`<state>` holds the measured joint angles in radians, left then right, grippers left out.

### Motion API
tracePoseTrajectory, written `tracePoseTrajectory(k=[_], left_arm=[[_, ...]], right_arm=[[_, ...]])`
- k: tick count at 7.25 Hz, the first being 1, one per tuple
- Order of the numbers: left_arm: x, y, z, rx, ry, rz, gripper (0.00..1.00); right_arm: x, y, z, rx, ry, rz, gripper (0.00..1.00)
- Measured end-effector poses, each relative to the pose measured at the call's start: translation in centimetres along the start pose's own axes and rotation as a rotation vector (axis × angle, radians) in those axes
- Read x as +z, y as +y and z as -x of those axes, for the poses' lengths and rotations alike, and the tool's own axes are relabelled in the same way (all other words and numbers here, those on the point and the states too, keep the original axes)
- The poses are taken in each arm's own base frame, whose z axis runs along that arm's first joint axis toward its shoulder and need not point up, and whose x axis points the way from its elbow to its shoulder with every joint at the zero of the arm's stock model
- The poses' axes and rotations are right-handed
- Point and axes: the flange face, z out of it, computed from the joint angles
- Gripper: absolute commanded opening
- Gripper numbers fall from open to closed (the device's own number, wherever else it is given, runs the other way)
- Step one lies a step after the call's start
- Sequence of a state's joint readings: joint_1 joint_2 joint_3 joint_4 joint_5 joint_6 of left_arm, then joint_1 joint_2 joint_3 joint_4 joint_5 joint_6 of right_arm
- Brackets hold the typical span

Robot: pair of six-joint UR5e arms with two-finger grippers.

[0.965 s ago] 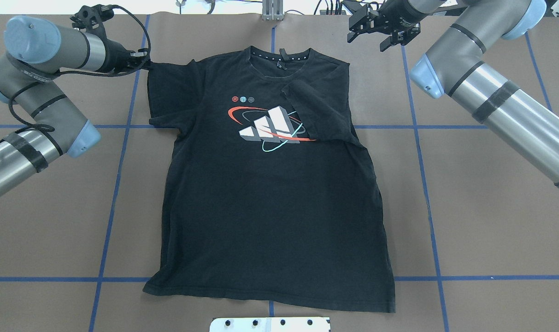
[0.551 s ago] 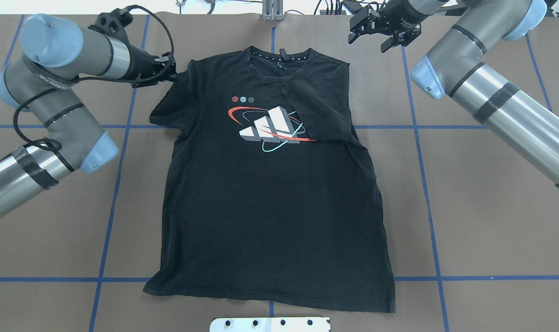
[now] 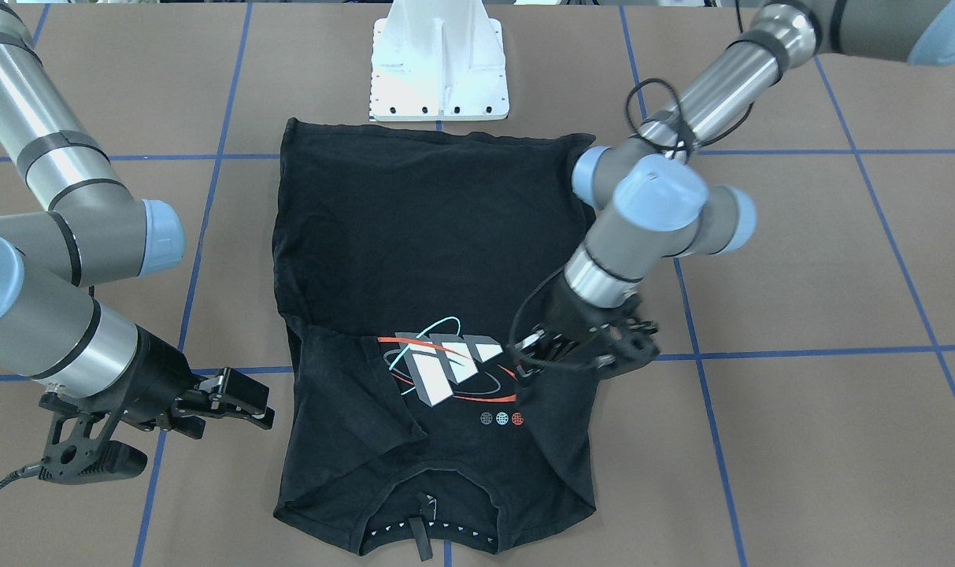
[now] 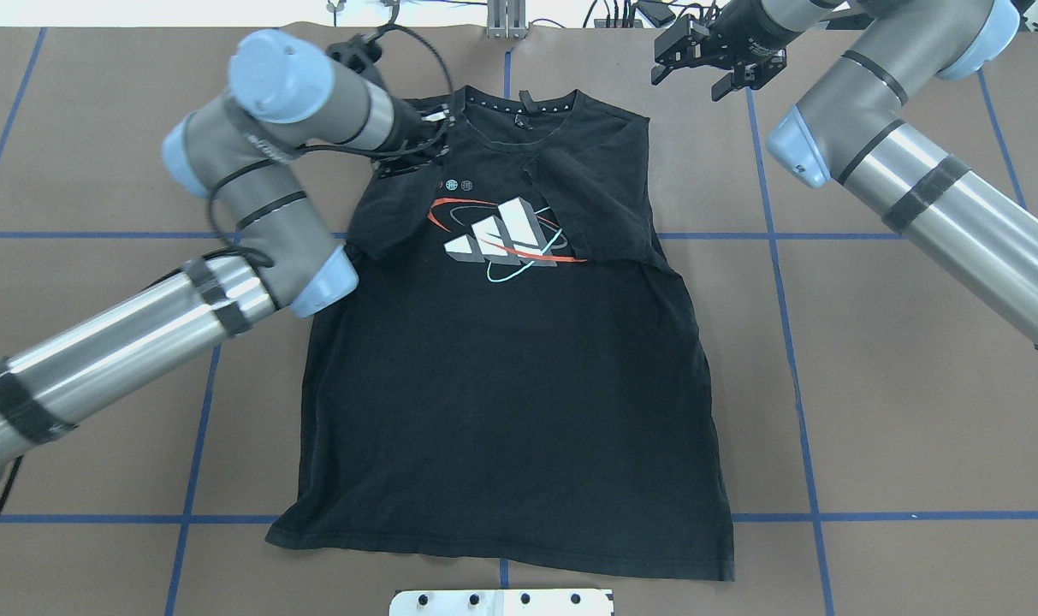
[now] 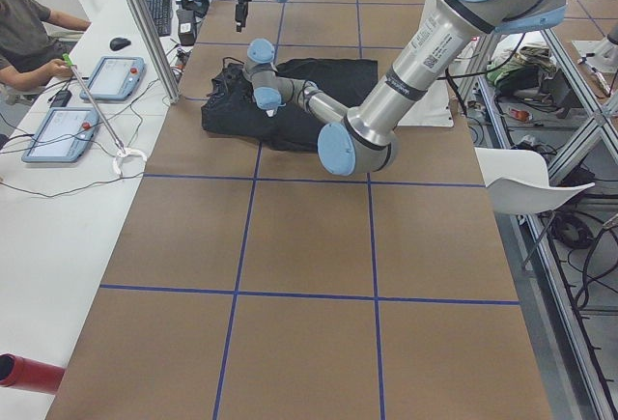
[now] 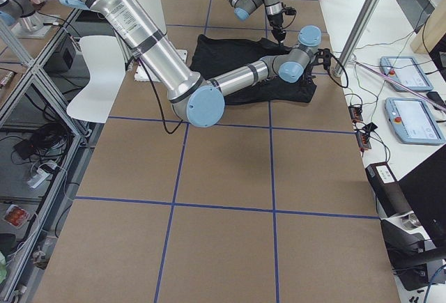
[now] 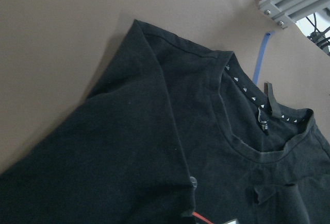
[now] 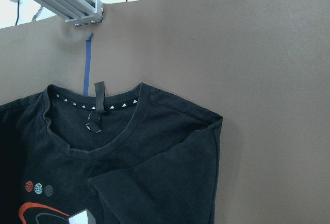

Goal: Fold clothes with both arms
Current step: 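Fold the sleeve inward over the shirt body with the left gripper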

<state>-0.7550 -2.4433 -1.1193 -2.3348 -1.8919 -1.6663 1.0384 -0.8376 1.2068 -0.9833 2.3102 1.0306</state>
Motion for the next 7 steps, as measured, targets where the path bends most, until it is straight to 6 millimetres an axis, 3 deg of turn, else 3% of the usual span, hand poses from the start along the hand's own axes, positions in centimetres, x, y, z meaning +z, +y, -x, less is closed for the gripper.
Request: tracePoseTrajectory(k=[1, 2, 3, 5, 7], left_arm=[[1.7, 0.1, -2.0, -0.025, -0.003, -0.041, 0.0], [2.7, 0.1, -2.7, -0.035, -0.005, -0.071, 0.19], [3.1, 0.0, -2.8, -0.038, -0.004, -0.085, 0.99], [3.1, 0.2, -3.0, -0.033, 0.008, -0.089, 1.0], [1.2, 0.5, -4.0, -0.019, 0.053, -0.065, 1.0]], right_arm=[[0.0, 0.0, -0.2, 0.0, 0.001, 0.0, 1.0], [0.1, 0.0, -0.4, 0.0, 0.003, 0.001, 1.0], [0.1, 0.0, -0.5, 0.0, 0.003, 0.001, 1.0], [0.2, 0.1, -0.7, -0.002, 0.006, 0.002, 1.0], [0.3, 0.4, -1.4, 0.004, 0.007, 0.012, 1.0]])
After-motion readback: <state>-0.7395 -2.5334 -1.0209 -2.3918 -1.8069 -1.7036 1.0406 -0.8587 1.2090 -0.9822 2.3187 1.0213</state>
